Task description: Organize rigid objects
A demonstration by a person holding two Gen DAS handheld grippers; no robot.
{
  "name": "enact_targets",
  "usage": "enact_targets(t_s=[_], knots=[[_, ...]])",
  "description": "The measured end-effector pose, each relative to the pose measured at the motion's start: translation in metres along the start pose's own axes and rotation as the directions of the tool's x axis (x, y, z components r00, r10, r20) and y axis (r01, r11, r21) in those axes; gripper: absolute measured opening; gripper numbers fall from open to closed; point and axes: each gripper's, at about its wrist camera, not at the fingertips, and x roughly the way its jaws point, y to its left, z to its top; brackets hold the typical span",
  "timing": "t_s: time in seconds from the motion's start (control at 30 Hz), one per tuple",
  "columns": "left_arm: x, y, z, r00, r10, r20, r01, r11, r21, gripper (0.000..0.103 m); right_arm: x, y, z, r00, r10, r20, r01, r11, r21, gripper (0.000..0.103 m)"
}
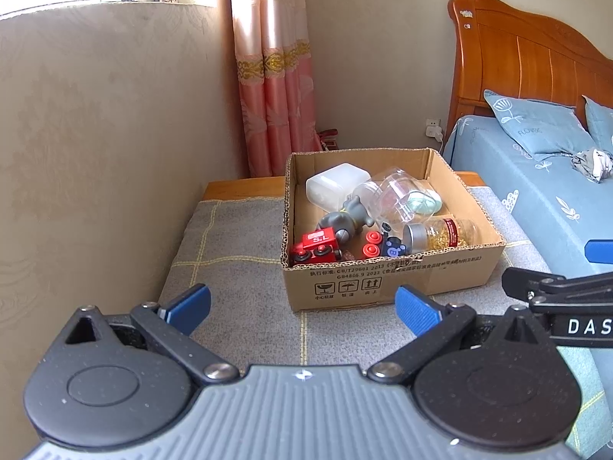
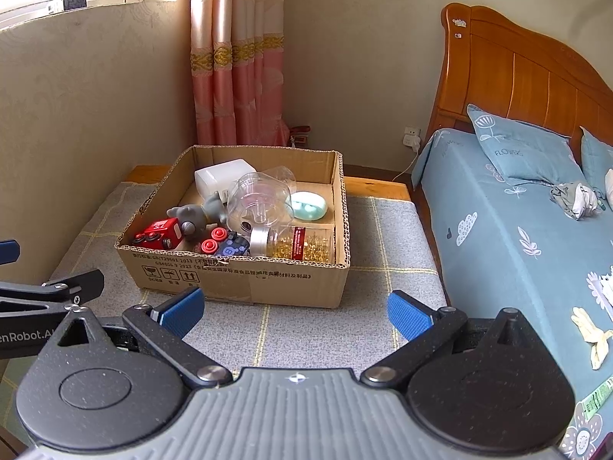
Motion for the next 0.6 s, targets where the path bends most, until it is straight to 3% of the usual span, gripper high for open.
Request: enact_targets(t_s=[0.6], knots=[[-0.0039, -0.0026, 0.0002, 1.0, 0.002, 0.001, -0.002, 1.0, 0.004, 0.102, -0.0022, -0.0014, -0.0012, 1.0, -0.001, 0.004, 0.001, 1.0, 0.005, 0.103]])
